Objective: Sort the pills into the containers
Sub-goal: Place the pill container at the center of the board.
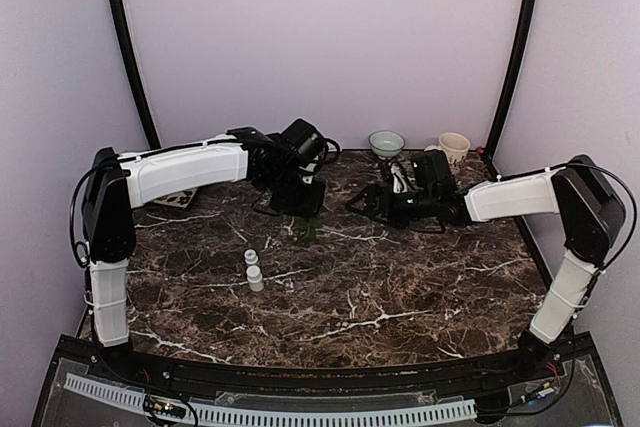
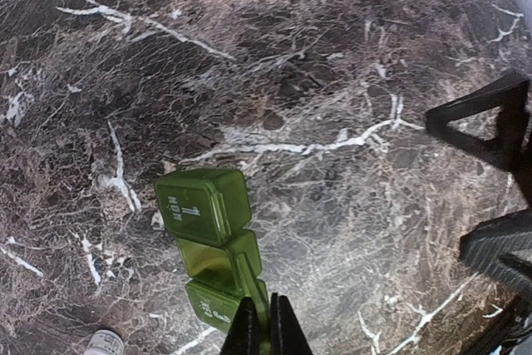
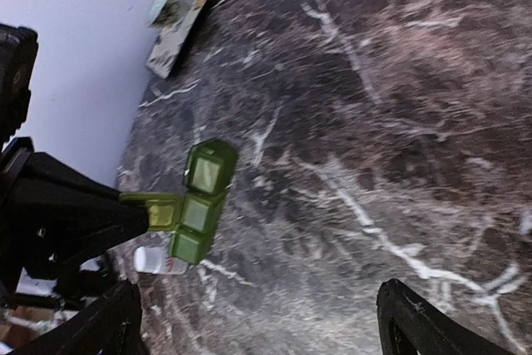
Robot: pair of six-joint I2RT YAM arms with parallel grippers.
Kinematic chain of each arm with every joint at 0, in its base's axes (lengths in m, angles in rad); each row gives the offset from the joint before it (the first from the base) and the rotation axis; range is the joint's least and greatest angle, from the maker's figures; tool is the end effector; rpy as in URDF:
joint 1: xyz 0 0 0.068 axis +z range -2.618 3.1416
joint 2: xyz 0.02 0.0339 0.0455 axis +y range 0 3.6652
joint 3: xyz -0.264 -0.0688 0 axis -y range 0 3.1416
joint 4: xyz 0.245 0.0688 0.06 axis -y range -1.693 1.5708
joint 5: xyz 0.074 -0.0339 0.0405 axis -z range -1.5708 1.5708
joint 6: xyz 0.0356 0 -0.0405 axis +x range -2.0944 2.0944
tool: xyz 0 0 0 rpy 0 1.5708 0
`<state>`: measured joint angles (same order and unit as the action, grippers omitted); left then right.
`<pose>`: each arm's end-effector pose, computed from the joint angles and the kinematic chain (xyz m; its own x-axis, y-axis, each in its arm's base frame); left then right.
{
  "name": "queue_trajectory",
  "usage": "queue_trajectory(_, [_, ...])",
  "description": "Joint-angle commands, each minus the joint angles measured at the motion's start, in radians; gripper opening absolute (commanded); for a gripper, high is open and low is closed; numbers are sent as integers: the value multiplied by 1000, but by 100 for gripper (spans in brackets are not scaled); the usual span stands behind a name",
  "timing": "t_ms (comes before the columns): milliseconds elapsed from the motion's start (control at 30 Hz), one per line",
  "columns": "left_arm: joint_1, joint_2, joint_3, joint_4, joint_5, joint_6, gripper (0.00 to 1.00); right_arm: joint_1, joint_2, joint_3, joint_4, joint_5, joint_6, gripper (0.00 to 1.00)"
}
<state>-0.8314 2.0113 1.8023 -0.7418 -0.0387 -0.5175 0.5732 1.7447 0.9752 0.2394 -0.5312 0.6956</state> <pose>0.3031 -0.3303 0.2710 -0.8344 0.1813 -0.5205 0.3572 0.8971 -0.2601 0.3042 0.2178 0.1932 -0.8611 0.1018 -0.4982 -0.3686 0.5499 0.7495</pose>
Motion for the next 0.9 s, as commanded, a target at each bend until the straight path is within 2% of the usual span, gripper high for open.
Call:
queue_trajectory(0, [-11, 13, 14, -44, -122, -33, 0, 4, -71, 32, -235, 365, -224, 100])
queue_trajectory(167, [-15, 51, 29, -81, -173, -44, 0, 45, -137, 32, -285, 738, -311, 100])
queue_trajectory(267, [-23, 70, 34, -99, -203, -44, 0, 51, -184, -5, -222, 942, -282, 100])
queue_trajectory(300, [-26, 80, 37, -107, -212, -45, 0, 47, -197, -17, -206, 964, -256, 100])
queue_trajectory(433, [-43, 126, 70, -142, -243, -42, 0, 8, -216, -19, -175, 903, -192, 99])
queue_trajectory(533, [-56, 172, 105, -174, -274, -41, 0, -12, -224, -13, -138, 847, -198, 84])
queue_trajectory(667, [-66, 223, 152, -215, -304, -42, 0, -21, -227, -11, -95, 800, -239, 59])
queue_trajectory(733, [-68, 245, 166, -229, -306, -48, 0, -22, -210, 25, -128, 792, -248, 51])
queue_trajectory(867, [-75, 280, 196, -251, -307, -60, 0, -21, -159, 142, -296, 800, -274, 46])
